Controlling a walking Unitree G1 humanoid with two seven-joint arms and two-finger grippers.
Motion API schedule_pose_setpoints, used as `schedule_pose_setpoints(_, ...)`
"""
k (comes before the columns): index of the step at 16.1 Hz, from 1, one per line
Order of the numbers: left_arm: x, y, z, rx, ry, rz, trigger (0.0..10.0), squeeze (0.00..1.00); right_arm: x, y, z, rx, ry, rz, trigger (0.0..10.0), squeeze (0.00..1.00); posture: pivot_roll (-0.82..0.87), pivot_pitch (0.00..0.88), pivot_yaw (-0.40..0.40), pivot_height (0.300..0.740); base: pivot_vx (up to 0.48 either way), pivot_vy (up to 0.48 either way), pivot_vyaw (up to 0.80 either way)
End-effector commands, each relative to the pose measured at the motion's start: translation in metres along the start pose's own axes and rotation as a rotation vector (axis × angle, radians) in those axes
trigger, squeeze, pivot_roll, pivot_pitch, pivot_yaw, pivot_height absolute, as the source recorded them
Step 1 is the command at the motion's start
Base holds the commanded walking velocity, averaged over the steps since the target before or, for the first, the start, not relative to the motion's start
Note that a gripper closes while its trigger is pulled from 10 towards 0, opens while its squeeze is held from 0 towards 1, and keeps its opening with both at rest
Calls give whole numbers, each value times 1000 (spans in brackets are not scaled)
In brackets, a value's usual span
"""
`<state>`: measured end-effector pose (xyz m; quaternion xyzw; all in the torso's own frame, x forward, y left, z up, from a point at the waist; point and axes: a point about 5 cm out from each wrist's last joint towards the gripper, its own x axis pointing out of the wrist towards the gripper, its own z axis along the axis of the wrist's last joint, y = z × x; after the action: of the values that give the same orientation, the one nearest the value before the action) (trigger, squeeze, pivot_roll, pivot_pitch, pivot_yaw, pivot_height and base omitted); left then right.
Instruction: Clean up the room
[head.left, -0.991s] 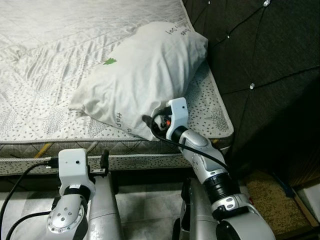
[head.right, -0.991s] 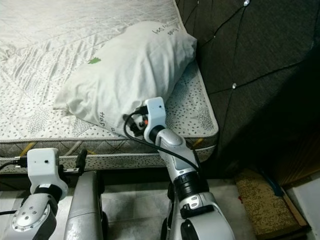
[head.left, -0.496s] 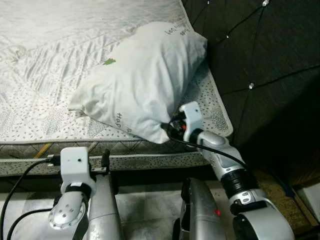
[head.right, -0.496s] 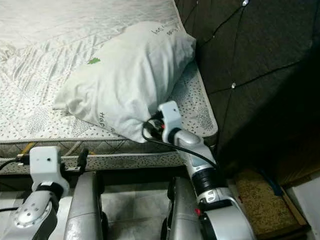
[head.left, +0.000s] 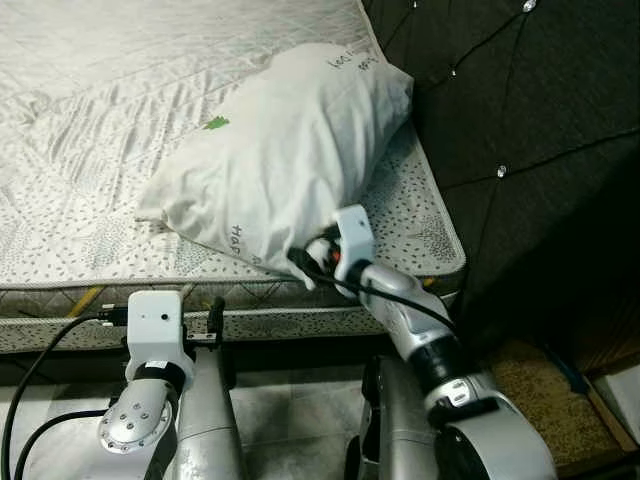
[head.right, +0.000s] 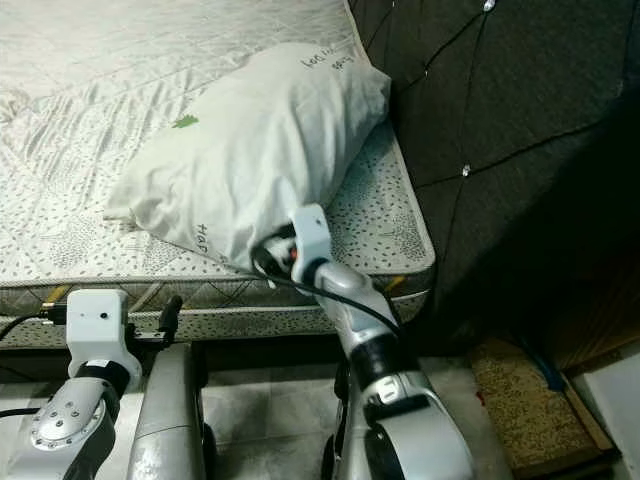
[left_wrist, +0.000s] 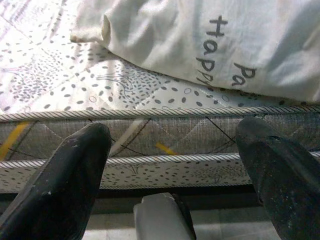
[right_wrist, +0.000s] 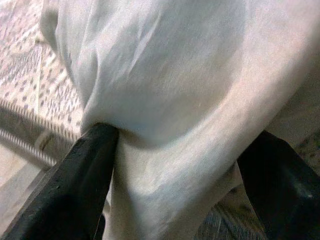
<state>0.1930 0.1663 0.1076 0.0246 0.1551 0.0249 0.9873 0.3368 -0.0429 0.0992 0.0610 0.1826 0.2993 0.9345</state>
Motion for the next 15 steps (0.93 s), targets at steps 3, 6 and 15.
schedule_pose_setpoints(3,2,-4,-2,6,16,-13,10000,0,8,9,9,98,-55,-51,0,0,135,78,-48,542,0,0,0)
schedule_pose_setpoints(6,6,-4,-1,9,11,-22,10000,0,13,12,14,155,-57,-99,0,0,123,75,-44,542,0,0,0)
schedule_pose_setpoints(15,19,-9,2,16,-4,-37,10000,0,14,-11,27,78,-82,-173,0,0,95,32,-31,542,0,0,0)
